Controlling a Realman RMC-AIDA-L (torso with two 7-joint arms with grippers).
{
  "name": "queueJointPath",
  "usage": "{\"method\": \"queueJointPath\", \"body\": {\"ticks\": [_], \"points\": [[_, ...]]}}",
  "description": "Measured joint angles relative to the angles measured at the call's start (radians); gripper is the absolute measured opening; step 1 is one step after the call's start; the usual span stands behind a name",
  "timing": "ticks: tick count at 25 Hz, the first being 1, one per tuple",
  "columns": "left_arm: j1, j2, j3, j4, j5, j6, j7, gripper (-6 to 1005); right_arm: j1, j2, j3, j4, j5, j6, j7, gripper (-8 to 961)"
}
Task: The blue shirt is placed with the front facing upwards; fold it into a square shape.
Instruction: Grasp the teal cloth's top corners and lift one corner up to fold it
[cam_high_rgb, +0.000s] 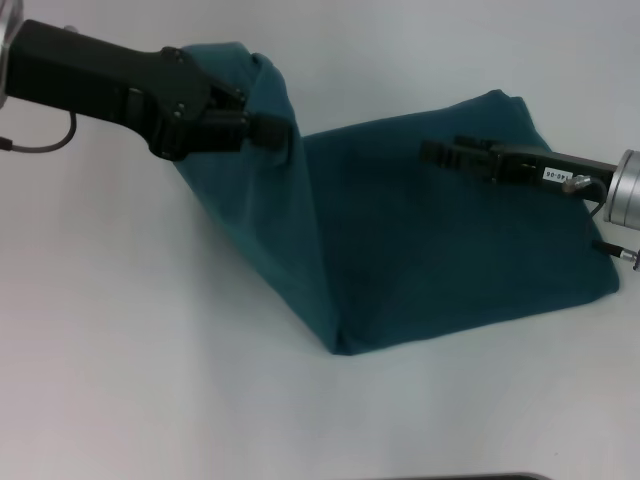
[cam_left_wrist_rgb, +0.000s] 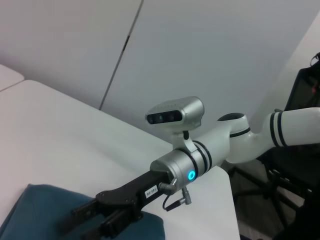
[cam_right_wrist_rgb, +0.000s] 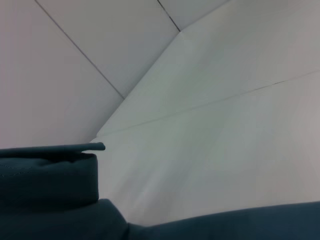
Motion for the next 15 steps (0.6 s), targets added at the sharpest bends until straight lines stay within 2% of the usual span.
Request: {"method": "queueJointPath", "body": {"ticks": [15], "points": [[-0.011, -0.01, 0.012, -0.001, -0.022, -0.015, -0.003, 28, 0.005, 0.0, -0.034, -0.003, 0.003, 0.0, -0.004, 892]]}}
